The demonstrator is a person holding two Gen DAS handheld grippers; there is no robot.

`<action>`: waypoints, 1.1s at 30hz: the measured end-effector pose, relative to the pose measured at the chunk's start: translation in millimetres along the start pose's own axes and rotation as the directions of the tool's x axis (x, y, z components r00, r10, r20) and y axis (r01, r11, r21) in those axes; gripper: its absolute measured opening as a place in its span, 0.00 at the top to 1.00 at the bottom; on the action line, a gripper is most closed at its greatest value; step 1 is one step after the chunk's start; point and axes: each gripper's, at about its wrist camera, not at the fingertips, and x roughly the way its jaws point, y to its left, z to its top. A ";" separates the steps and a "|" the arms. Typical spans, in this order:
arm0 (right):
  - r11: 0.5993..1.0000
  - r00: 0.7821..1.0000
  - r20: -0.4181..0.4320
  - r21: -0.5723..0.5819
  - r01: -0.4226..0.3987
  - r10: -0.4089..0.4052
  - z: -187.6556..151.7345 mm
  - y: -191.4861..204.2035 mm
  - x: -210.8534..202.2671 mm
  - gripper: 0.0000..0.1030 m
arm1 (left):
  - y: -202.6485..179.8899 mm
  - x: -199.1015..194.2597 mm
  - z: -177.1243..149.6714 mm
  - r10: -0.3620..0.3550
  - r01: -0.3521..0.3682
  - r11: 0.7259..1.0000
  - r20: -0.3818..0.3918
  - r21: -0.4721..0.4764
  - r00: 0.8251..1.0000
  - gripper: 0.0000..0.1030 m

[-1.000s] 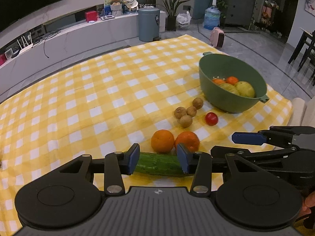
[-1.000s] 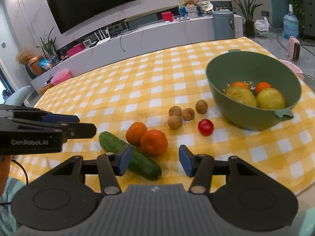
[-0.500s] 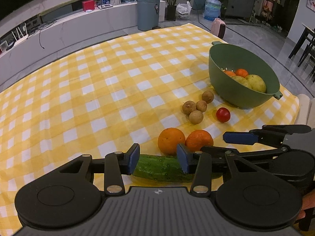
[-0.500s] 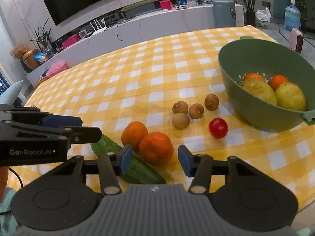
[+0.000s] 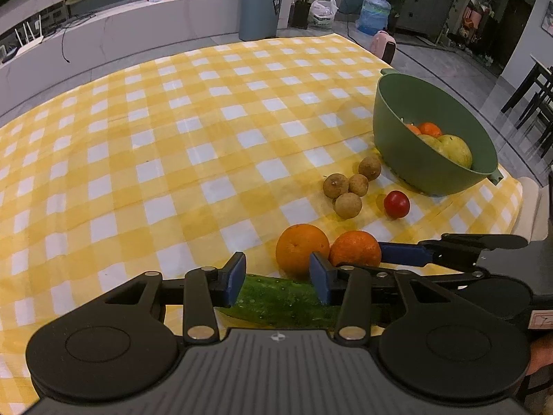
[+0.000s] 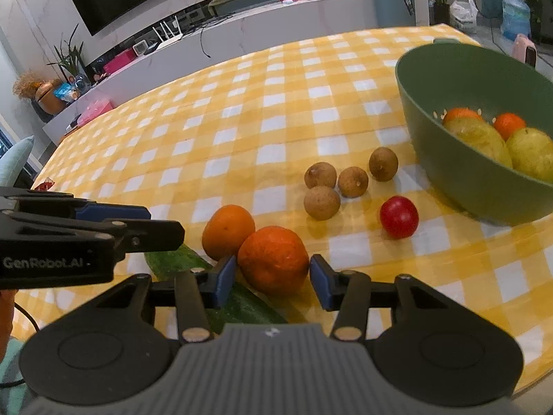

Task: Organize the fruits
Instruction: 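Move both tools down toward the two oranges beside the cucumber, then grasp an orange with the left tool while the right tool grasps the other orange, then carry both oranges over the green colander and lower them inside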

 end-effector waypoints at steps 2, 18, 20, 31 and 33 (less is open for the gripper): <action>1.000 1.000 0.004 0.006 -0.006 0.006 -0.1 -2.0 0.6 0.58 | -0.1 3.1 1.3 -0.005 0.005 1.000 -0.010 0.000 1.000 0.52; 0.998 0.998 0.020 0.007 0.059 -0.059 -0.6 -33.5 -22.9 0.60 | -20.8 42.0 11.8 -0.022 0.025 0.999 -0.084 0.037 0.996 0.50; 0.998 0.998 0.020 0.008 0.057 -0.057 -1.2 -34.9 -23.2 0.60 | -21.5 44.4 12.3 -0.007 0.011 0.999 -0.087 0.040 0.996 0.50; 0.999 0.998 0.042 0.012 0.037 -0.037 -2.0 -38.6 -34.9 0.60 | -18.8 48.2 11.5 0.019 -0.020 1.000 -0.088 -0.008 0.996 0.56; 0.999 0.998 0.057 0.007 0.032 -0.032 -1.3 -39.3 -42.0 0.60 | -21.5 42.5 13.2 0.016 -0.017 1.000 -0.072 -0.015 0.997 0.56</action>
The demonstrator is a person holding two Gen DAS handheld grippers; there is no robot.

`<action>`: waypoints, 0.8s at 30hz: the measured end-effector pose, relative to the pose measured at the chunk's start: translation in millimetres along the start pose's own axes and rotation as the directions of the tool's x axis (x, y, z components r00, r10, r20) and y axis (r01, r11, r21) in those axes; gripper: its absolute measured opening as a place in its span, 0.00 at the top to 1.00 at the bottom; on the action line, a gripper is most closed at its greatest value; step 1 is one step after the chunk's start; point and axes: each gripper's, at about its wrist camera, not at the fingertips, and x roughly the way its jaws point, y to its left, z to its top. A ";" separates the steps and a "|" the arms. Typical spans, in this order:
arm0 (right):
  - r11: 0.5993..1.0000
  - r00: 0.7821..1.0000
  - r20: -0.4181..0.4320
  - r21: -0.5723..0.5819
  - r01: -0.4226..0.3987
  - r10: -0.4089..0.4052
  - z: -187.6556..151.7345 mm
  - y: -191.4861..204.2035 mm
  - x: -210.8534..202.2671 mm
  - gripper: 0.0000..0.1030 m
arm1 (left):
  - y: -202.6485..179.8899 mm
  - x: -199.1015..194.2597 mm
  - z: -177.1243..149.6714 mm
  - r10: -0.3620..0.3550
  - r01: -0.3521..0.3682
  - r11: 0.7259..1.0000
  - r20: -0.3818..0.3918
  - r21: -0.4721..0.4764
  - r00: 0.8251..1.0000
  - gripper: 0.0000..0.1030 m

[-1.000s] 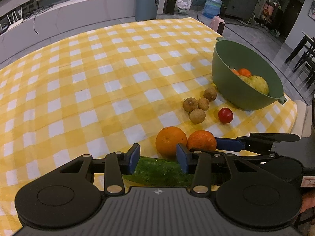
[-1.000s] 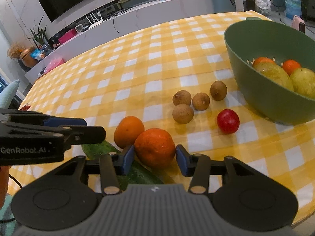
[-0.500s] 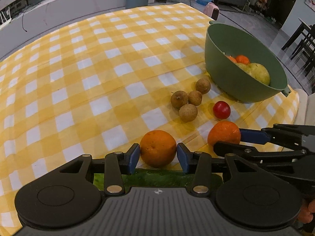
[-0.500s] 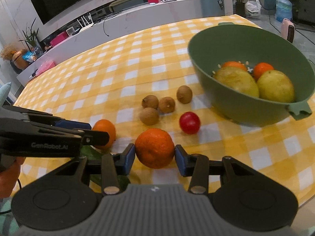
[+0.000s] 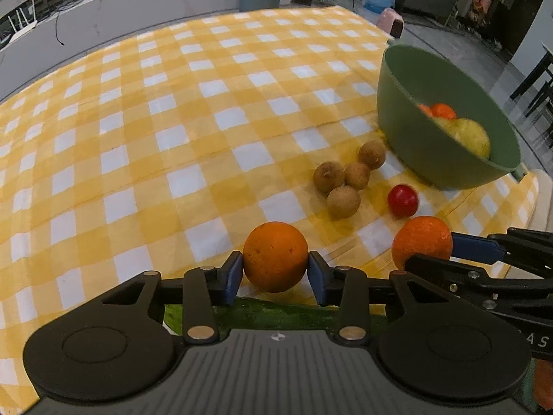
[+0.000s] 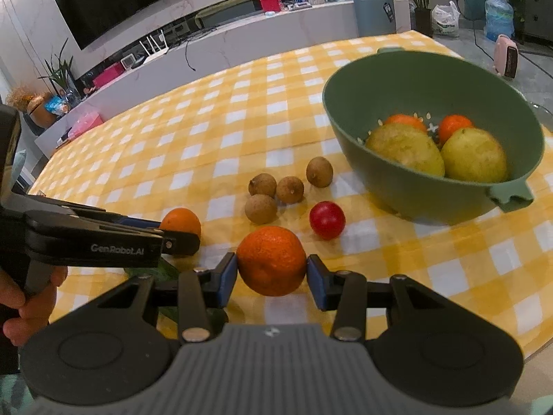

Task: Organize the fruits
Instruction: 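Carry both oranges over the green colander and lower them inside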

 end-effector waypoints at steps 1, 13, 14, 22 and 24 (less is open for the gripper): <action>1.000 1.000 0.008 -0.003 -0.002 0.002 0.6 -0.8 -3.9 0.60 | -1.7 -4.1 0.9 -0.009 0.009 1.000 0.011 -0.005 1.000 0.56; 0.998 0.989 0.151 -0.054 0.016 -0.007 16.2 -28.0 -72.7 0.60 | -53.2 -56.3 32.4 -0.097 0.091 0.995 0.129 0.047 0.987 0.56; 0.998 0.987 0.161 -0.061 0.021 -0.011 18.9 -31.3 -77.5 0.60 | -60.2 -58.6 36.1 -0.100 0.093 0.994 0.134 0.059 0.986 0.56; 0.986 0.973 0.225 -0.143 0.087 -0.053 47.5 -61.4 -97.1 0.60 | -109.6 -62.0 77.3 -0.125 0.098 0.982 0.163 0.162 0.979 0.56; 0.982 0.971 0.231 -0.160 0.104 -0.066 56.4 -70.0 -96.4 0.60 | -118.3 -56.0 88.5 -0.127 0.100 0.980 0.155 0.170 0.980 0.56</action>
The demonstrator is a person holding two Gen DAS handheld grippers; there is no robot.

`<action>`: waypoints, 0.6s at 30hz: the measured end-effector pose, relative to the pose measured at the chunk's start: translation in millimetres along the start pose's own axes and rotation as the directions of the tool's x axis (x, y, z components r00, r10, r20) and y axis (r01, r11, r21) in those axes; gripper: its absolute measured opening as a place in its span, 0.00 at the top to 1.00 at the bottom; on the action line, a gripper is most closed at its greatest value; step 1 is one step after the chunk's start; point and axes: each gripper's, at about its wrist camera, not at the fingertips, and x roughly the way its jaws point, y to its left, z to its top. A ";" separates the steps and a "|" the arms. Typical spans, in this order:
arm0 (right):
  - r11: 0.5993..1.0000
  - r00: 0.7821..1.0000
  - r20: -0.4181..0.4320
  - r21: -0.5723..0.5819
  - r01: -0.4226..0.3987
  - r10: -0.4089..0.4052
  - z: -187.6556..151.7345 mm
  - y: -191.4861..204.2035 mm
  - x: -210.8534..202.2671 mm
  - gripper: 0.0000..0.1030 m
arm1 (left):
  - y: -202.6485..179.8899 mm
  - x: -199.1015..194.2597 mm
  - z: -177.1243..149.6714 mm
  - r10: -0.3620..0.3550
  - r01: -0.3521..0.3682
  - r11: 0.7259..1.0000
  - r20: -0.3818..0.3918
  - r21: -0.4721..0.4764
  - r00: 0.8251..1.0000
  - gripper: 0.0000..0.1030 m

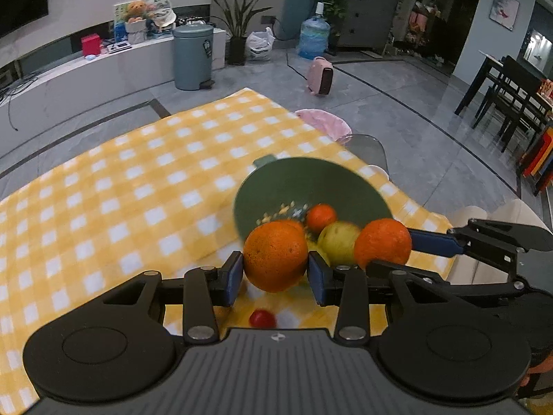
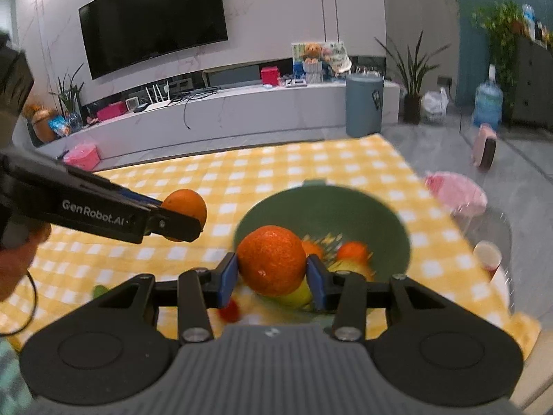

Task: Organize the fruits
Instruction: 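Carry both oranges over the green colander and lower them inside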

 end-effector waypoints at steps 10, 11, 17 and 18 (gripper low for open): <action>0.993 0.998 -0.056 -0.114 -0.016 0.010 20.5 -41.3 58.5 0.61 | -9.5 58.6 26.1 0.019 -0.009 0.996 -0.113 0.092 0.993 0.56; 0.992 0.998 -0.066 -0.127 -0.022 0.013 21.7 -43.8 66.1 0.61 | -9.4 65.2 26.9 0.025 -0.012 0.994 -0.127 0.106 0.992 0.56; 0.984 0.989 -0.145 -0.168 -0.055 0.030 27.0 -57.0 114.8 0.61 | -8.5 97.5 25.8 0.092 -0.051 0.979 -0.203 0.198 0.975 0.56; 0.983 0.987 -0.157 -0.171 -0.058 0.031 28.0 -59.0 122.6 0.61 | -9.3 101.3 26.2 0.097 -0.051 0.975 -0.207 0.214 0.973 0.56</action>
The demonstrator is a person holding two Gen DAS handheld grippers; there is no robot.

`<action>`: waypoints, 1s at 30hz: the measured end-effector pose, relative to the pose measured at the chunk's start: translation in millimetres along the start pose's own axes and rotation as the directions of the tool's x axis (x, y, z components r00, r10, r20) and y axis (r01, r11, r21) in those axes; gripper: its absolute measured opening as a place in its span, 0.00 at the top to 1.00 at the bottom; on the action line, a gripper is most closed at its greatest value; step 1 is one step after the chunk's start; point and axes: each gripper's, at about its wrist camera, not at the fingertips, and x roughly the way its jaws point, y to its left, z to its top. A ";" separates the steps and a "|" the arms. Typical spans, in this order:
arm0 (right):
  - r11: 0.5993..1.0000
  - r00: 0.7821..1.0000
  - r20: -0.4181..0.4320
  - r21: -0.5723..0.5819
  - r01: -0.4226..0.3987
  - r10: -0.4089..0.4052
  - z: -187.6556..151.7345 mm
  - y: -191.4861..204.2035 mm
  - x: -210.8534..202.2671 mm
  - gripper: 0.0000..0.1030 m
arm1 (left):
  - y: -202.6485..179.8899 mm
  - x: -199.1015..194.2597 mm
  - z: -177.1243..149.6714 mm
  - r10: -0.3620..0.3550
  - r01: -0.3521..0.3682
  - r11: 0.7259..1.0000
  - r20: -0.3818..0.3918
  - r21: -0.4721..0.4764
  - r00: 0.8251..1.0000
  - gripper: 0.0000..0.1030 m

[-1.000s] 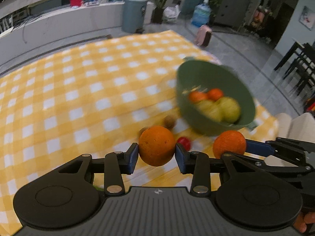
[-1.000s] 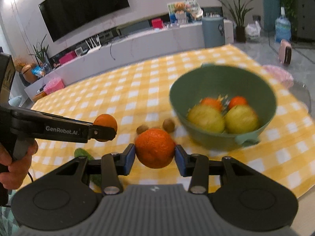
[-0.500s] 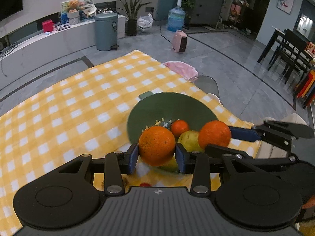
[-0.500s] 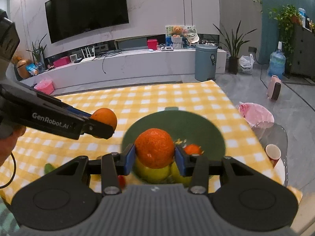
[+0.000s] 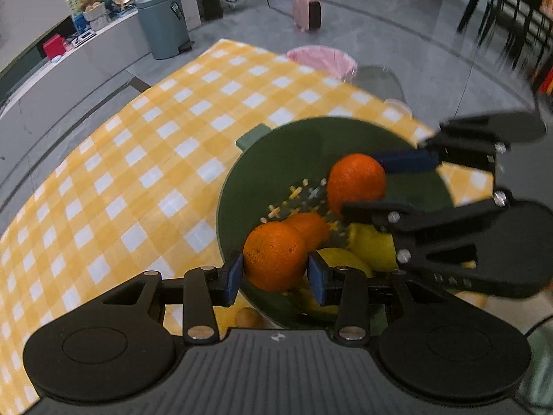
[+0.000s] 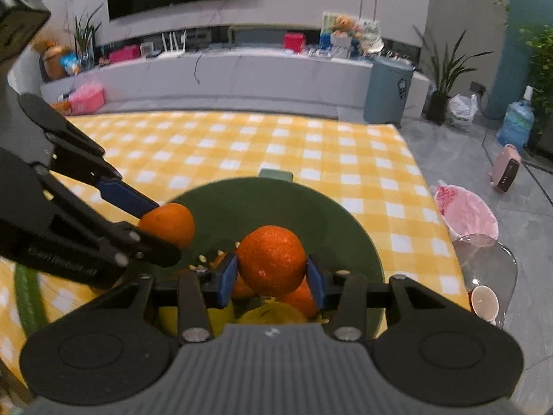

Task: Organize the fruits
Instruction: 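Carry both oranges over the green colander and lower them inside, then open both tools to release the oranges and lift away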

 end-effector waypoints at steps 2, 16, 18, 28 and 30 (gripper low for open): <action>1.000 1.000 -0.016 -0.005 -0.006 0.006 2.8 -3.2 11.8 0.61 | -0.7 6.1 2.9 0.001 -0.001 1.000 -0.017 0.024 1.000 0.56; 0.999 0.996 -0.081 -0.001 -0.036 0.036 12.8 -12.7 61.0 0.61 | 0.9 32.3 17.5 0.005 -0.002 0.999 -0.085 0.038 0.996 0.56; 0.999 0.995 -0.090 0.000 -0.036 0.036 12.4 -12.8 64.6 0.61 | 0.2 33.5 18.2 0.009 -0.005 0.999 -0.084 0.045 0.996 0.56; 0.999 0.995 -0.095 0.001 -0.042 0.042 12.5 -12.8 66.2 0.60 | -2.6 34.1 17.6 0.018 -0.013 0.998 -0.078 0.063 0.997 0.55; 0.999 0.994 -0.097 0.004 -0.039 0.040 13.1 -12.5 65.4 0.60 | -1.4 33.2 16.8 0.015 -0.010 0.998 -0.075 0.060 0.997 0.54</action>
